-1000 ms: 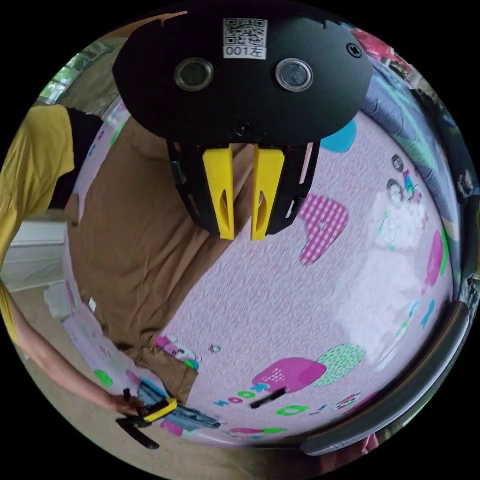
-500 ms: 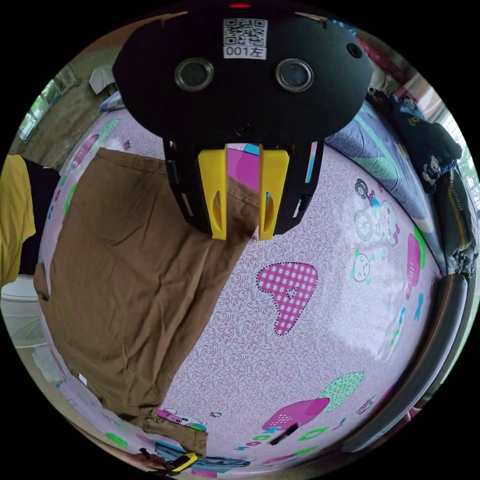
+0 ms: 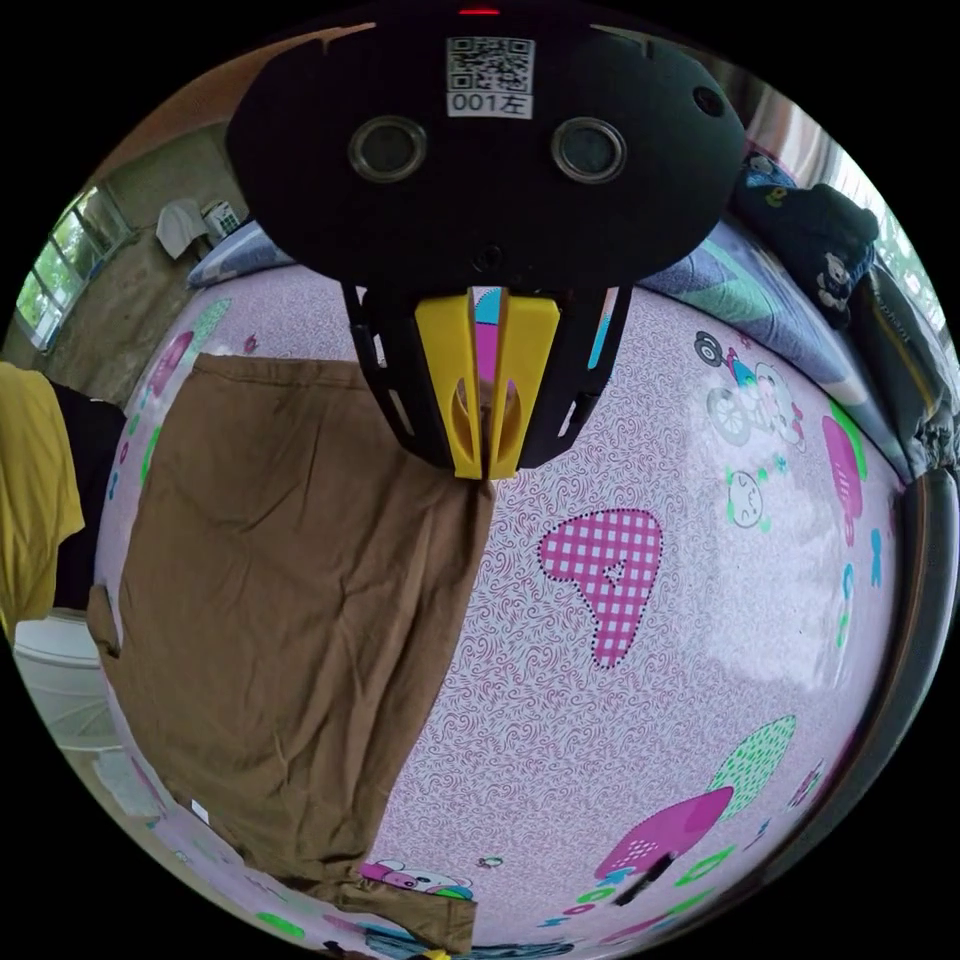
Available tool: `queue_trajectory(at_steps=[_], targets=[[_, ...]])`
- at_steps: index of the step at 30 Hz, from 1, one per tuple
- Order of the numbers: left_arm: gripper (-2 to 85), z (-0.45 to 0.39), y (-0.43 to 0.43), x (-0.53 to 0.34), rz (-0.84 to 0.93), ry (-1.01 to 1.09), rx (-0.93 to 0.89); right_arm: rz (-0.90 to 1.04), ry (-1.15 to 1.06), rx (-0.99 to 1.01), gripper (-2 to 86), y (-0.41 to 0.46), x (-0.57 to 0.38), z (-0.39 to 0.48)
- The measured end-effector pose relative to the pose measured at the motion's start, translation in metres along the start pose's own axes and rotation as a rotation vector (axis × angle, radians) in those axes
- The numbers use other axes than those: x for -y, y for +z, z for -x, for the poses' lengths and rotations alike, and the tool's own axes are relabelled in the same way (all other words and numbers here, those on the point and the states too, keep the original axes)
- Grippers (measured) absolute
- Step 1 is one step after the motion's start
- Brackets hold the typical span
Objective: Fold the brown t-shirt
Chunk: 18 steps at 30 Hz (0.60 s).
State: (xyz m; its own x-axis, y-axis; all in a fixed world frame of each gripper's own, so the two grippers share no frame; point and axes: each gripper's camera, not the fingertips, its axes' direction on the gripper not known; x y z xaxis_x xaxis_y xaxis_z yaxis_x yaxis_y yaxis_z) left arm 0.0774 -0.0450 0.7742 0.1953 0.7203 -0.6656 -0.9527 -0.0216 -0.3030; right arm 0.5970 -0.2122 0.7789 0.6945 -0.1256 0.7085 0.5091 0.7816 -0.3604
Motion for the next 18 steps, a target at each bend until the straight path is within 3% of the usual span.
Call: queue_trajectory(at_steps=[10, 18], targets=[[-1.6, -0.062, -0.046, -0.017, -0.094, -0.061, 0.176, -0.119, -0.068, 0.016, 0.6, -0.048, -0.042, 0.051], [-1.7, -0.150, -0.084, -0.049, -0.136, -0.037, 0.309, -0.165, -0.219, 0.056, 0.6, -0.087, -0.112, 0.158]])
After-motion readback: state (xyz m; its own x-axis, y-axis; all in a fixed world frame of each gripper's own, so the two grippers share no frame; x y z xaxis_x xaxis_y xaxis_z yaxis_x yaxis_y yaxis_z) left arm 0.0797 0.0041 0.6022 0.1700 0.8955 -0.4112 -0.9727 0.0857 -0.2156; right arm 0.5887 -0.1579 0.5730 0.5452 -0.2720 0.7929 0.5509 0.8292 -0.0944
